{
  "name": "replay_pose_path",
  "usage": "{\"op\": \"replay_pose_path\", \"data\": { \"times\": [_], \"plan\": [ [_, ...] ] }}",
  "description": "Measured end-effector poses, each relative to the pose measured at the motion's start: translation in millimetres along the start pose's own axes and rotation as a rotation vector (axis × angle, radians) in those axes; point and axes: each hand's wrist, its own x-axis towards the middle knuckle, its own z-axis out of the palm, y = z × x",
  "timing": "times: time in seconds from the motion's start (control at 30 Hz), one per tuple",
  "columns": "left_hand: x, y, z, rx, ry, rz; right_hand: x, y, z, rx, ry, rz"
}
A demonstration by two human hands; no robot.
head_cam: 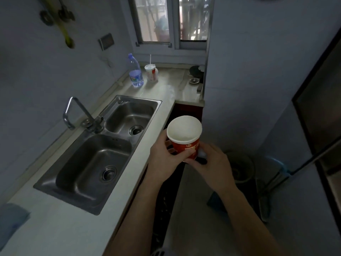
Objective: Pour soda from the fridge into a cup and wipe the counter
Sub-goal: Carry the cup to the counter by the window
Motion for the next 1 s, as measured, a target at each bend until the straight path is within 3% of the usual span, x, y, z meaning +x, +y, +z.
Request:
{"op": "replay_pose_path", "data": {
  "times": [0.43,1.0],
  "plan": [
    [132.7,-42.5,27.8,0.005,0.019,-0.047,121.0,65.0,20.6,-0.038,-0.081,0.098],
    [380.5,-110.6,-19.6,-0.037,0.077,-0.102,365.1,88.5,105.8,-0.111,-0.123,0.116]
  ]
}}
